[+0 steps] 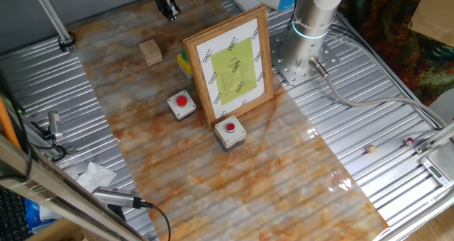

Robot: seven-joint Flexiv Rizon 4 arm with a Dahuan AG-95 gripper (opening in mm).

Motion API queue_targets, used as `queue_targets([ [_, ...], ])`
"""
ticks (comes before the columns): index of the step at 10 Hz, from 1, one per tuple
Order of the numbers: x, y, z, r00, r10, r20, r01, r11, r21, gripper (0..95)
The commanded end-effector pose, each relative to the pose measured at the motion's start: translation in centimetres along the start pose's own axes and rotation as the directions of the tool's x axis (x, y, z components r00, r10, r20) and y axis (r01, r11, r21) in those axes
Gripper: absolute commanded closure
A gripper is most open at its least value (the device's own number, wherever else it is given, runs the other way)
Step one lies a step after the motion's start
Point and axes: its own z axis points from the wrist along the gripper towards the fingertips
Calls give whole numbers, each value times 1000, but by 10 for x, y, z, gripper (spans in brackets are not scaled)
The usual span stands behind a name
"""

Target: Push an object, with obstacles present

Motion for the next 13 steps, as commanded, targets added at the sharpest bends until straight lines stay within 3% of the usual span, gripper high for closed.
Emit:
queue_targets([
  [1,-1,-1,5,1000,-1,8,1,1000,1,950],
  [5,-6,-6,25,1000,-1,29,1,1000,-1,950],
  [13,-12,-10,53,999,6,49,-6,1000,6,950],
])
